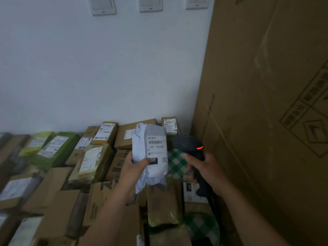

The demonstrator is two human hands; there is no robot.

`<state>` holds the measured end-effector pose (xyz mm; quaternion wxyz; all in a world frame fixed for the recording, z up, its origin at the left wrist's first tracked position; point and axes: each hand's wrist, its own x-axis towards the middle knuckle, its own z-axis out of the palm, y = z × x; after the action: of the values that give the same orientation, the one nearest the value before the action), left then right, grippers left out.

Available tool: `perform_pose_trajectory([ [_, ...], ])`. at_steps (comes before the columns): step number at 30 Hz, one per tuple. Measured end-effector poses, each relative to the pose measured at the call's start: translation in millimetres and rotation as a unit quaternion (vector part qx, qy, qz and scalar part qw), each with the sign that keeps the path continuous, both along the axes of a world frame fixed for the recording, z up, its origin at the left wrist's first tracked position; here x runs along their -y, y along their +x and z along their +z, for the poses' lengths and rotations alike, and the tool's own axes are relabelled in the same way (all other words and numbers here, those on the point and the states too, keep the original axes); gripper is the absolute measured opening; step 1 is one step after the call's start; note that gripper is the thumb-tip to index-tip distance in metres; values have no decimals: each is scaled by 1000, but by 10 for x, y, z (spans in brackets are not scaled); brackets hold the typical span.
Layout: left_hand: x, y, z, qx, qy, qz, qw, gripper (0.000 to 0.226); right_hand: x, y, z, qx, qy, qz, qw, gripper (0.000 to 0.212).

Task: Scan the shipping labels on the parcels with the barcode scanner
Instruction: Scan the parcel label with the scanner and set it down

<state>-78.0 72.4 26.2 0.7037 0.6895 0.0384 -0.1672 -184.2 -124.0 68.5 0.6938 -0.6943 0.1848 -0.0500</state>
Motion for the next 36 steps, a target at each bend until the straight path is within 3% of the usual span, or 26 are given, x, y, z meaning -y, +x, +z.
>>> perform_pose_trajectory([
  [7, -292, 31, -164, 4, -11, 62, 998, 45, -55, -97, 61, -40, 41, 61, 997, 26],
  [17, -352, 29, -216, 11, -9, 61, 998, 42, -89, -132, 200, -57, -2, 110, 992, 28],
  [31, -304, 4, -183, 5, -23, 57, 998, 44, -89, -81, 163, -43, -6, 114, 993, 25],
  [36, -77, -130, -56, 1, -49, 38, 998, 38, -138, 38, 132, -4, 17, 61, 998, 17],
])
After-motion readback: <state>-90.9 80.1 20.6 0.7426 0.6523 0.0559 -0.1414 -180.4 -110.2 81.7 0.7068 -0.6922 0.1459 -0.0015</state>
